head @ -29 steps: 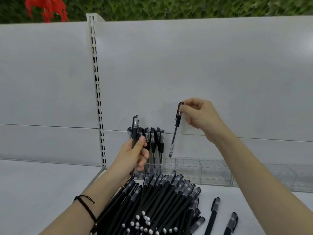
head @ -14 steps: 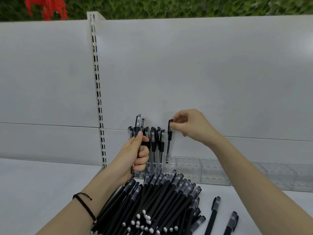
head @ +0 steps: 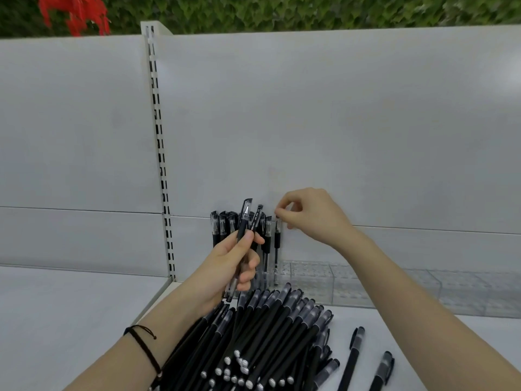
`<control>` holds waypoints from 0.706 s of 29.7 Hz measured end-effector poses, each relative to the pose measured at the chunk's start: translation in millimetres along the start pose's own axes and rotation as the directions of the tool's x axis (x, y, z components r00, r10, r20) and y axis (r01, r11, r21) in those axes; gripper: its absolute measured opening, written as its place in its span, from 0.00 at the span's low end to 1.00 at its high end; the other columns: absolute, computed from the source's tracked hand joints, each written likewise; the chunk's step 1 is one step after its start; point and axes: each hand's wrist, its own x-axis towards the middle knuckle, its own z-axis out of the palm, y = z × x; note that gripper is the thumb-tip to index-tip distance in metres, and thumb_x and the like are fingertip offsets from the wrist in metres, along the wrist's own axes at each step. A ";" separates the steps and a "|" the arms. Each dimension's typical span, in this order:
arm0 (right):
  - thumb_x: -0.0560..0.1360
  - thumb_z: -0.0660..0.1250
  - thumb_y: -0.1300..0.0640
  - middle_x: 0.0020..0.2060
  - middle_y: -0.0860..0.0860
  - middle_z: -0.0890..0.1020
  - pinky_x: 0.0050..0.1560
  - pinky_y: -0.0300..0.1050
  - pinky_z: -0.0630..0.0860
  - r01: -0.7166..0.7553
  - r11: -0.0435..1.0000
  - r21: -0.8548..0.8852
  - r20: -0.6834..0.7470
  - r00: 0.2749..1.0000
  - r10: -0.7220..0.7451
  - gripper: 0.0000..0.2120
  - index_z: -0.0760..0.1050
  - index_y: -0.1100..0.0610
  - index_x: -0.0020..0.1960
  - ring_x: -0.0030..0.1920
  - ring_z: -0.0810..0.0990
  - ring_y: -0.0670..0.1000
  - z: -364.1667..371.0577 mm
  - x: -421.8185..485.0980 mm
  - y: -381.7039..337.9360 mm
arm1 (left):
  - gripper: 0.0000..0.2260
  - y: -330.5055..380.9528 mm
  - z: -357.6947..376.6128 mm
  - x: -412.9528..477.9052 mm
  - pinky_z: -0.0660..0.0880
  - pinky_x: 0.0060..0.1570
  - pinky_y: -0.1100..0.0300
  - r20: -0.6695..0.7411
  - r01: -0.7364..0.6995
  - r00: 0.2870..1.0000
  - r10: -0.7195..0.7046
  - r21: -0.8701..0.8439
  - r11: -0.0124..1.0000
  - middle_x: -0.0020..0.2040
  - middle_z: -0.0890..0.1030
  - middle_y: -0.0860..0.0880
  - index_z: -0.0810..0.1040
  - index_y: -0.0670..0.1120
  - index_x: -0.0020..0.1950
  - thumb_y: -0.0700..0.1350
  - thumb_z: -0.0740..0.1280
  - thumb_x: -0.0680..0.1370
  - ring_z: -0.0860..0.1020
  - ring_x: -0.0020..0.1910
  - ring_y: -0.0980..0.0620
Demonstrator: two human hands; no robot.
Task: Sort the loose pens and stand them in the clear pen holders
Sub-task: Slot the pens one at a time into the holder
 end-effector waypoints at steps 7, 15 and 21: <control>0.73 0.72 0.51 0.34 0.51 0.83 0.24 0.32 0.64 -0.102 0.870 0.483 0.199 0.980 0.005 0.11 0.83 0.59 0.44 0.24 0.69 0.46 -11.6 -7.7 -21.4 | 0.17 -3.1 3.5 0.7 0.61 0.22 0.65 0.015 -0.004 1.000 0.005 -0.008 1.000 0.29 0.69 0.49 0.76 0.41 0.57 0.52 0.63 0.75 0.61 0.23 0.56; 0.79 0.65 0.58 0.39 0.51 0.82 0.20 0.34 0.57 -0.226 0.737 0.637 0.211 0.971 0.115 0.07 0.77 0.63 0.50 0.23 0.72 0.45 -9.4 -1.1 -11.6 | 0.18 -3.7 -1.6 3.9 0.58 0.19 0.67 -0.056 0.011 0.998 -0.010 0.010 1.000 0.29 0.72 0.49 0.76 0.40 0.53 0.54 0.63 0.75 0.61 0.21 0.58; 0.82 0.59 0.58 0.38 0.49 0.75 0.20 0.33 0.59 -0.119 0.704 0.700 0.001 0.986 0.165 0.06 0.73 0.58 0.49 0.23 0.68 0.43 -22.4 3.7 -11.4 | 0.22 -4.1 -1.0 4.7 0.53 0.21 0.67 -0.107 0.098 0.991 -0.087 0.107 0.989 0.26 0.68 0.50 0.75 0.42 0.49 0.60 0.55 0.80 0.58 0.20 0.57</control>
